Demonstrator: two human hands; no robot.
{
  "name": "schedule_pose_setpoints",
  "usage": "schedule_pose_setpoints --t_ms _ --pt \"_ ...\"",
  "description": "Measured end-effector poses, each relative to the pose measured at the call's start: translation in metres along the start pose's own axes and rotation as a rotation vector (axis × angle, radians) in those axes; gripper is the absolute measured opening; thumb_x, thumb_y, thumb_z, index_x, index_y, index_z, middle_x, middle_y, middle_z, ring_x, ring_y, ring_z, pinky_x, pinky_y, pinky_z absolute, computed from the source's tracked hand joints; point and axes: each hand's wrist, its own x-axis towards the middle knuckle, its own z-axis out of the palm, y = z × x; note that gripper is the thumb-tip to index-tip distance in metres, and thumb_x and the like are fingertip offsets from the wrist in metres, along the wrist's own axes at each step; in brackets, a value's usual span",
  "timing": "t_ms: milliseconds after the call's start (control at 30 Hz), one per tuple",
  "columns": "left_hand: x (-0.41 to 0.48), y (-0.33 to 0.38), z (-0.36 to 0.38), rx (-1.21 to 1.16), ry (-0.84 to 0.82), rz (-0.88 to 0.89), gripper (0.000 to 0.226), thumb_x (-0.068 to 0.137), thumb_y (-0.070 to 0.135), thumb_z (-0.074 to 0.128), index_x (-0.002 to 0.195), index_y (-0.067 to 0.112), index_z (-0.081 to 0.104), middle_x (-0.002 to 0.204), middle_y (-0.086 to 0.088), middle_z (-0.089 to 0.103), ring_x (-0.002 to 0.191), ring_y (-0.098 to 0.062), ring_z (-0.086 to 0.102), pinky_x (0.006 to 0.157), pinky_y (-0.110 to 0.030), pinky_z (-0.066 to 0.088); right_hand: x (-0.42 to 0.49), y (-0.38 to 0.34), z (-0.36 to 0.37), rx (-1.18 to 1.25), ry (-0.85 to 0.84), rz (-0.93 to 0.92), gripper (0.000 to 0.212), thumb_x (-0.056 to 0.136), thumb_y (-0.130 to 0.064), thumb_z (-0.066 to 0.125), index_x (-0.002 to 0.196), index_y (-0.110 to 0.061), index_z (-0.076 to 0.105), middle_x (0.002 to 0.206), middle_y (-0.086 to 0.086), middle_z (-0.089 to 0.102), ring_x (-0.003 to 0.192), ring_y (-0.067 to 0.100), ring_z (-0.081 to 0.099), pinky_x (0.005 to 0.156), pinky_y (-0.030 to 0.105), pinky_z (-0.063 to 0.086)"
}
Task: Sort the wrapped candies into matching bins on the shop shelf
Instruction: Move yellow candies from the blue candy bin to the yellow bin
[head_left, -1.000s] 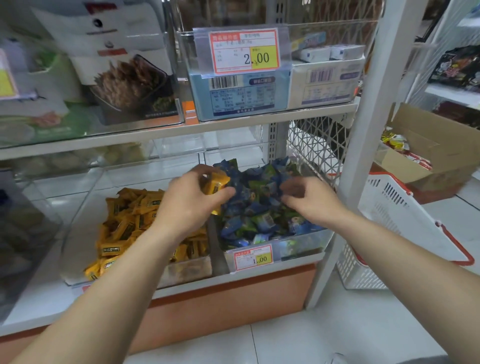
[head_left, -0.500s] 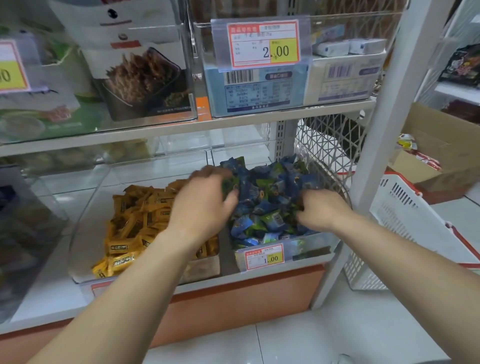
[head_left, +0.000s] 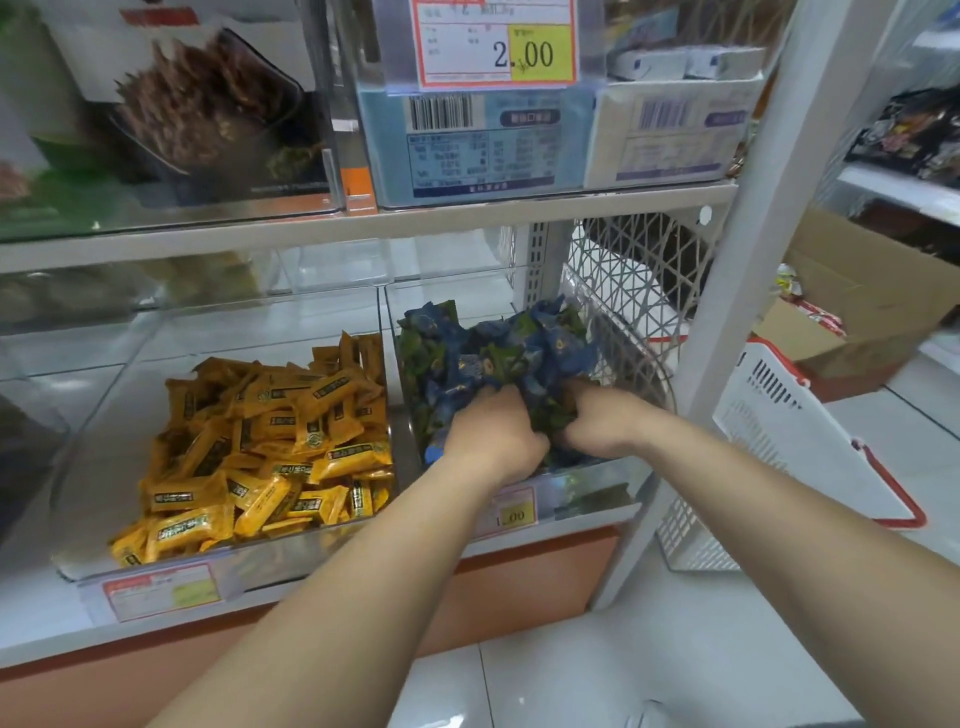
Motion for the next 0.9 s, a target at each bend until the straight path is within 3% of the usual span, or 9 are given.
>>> schedule_pose_setpoints --t_ms 100,233,300,433,533,600,733,800,900 --pt "0.004 -0.001 0.006 0.101 -0.038 -0.010 0.057 0.078 0.044 0.067 0.125 0.016 0.051 0.125 -0.007 0.051 0.109 -0.031 0.057 0.075 -0.032 0.041 0.001 0.001 -0.006 -0.238 0.044 -0.030 0.037 0.084 -0.037 0.065 0.116 -0.019 0.059 0.109 0.007 0.068 0.091 0.025 0.062 0.078 0.033 0.055" --pt "0.008 -0.005 0.004 0.063 -0.044 0.040 0.026 0.077 0.041 0.067 0.090 0.023 0.056 0.084 0.001 0.059 0.074 -0.021 0.055 0.049 -0.024 0.032 0.002 -0.006 -0.006 -0.498 0.085 -0.031 0.029 0.083 -0.042 0.063 0.099 -0.019 0.054 0.089 0.003 0.055 0.081 0.025 0.046 0.069 0.031 0.045" --pt "0.009 -0.006 0.004 0.044 -0.074 0.048 0.022 0.079 0.041 0.066 0.089 0.024 0.057 0.075 0.006 0.054 0.071 -0.019 0.054 0.047 -0.024 0.032 0.004 -0.004 -0.002 -0.418 0.018 -0.090 0.024 0.087 -0.034 0.063 0.098 -0.013 0.059 0.094 0.007 0.065 0.079 0.025 0.053 0.072 0.032 0.052" --pt "0.014 -0.006 0.002 -0.078 -0.154 0.064 0.020 0.083 0.031 0.066 0.097 0.022 0.057 0.094 -0.001 0.063 0.081 -0.019 0.058 0.054 -0.022 0.038 0.006 0.003 -0.002 -0.135 -0.088 -0.068 0.032 0.085 -0.031 0.068 0.112 -0.013 0.064 0.102 0.009 0.068 0.086 0.024 0.062 0.074 0.031 0.051" --pt "0.014 -0.010 0.000 -0.140 -0.148 0.041 0.030 0.085 0.031 0.068 0.110 0.020 0.057 0.098 0.001 0.057 0.081 -0.015 0.052 0.055 -0.018 0.035 0.010 0.006 0.002 -0.077 -0.124 0.006 0.028 0.079 -0.028 0.072 0.102 -0.013 0.067 0.094 0.007 0.067 0.080 0.021 0.060 0.066 0.028 0.048" --pt "0.013 -0.011 0.001 -0.145 -0.144 0.016 0.037 0.084 0.030 0.068 0.118 0.018 0.059 0.100 0.001 0.058 0.086 -0.017 0.054 0.055 -0.018 0.035 0.011 0.005 0.002 -0.044 -0.141 0.038 0.027 0.077 -0.027 0.074 0.099 -0.014 0.068 0.094 0.007 0.067 0.081 0.022 0.061 0.069 0.029 0.051" --pt "0.012 -0.011 0.004 -0.195 -0.179 -0.003 0.030 0.082 0.025 0.067 0.109 0.014 0.063 0.101 -0.006 0.066 0.091 -0.022 0.063 0.065 -0.028 0.050 0.010 0.003 -0.003 0.087 -0.138 0.064 0.028 0.073 -0.025 0.079 0.097 -0.016 0.069 0.091 0.004 0.068 0.079 0.018 0.062 0.063 0.028 0.051" --pt "0.009 -0.011 0.005 -0.228 -0.185 -0.004 0.040 0.081 0.025 0.069 0.118 0.014 0.058 0.110 -0.005 0.064 0.094 -0.020 0.060 0.072 -0.029 0.048 0.008 0.003 -0.004 0.148 -0.171 0.050 0.028 0.076 -0.024 0.078 0.101 -0.017 0.068 0.097 0.005 0.068 0.083 0.018 0.062 0.065 0.027 0.051" --pt "0.008 -0.012 0.006 -0.344 -0.200 -0.042 0.064 0.080 0.029 0.075 0.136 0.016 0.047 0.120 -0.002 0.056 0.101 -0.018 0.054 0.076 -0.023 0.042 0.002 0.006 -0.004 0.278 -0.164 0.041 0.030 0.077 -0.021 0.080 0.105 -0.019 0.068 0.102 0.004 0.070 0.091 0.018 0.065 0.080 0.031 0.055"
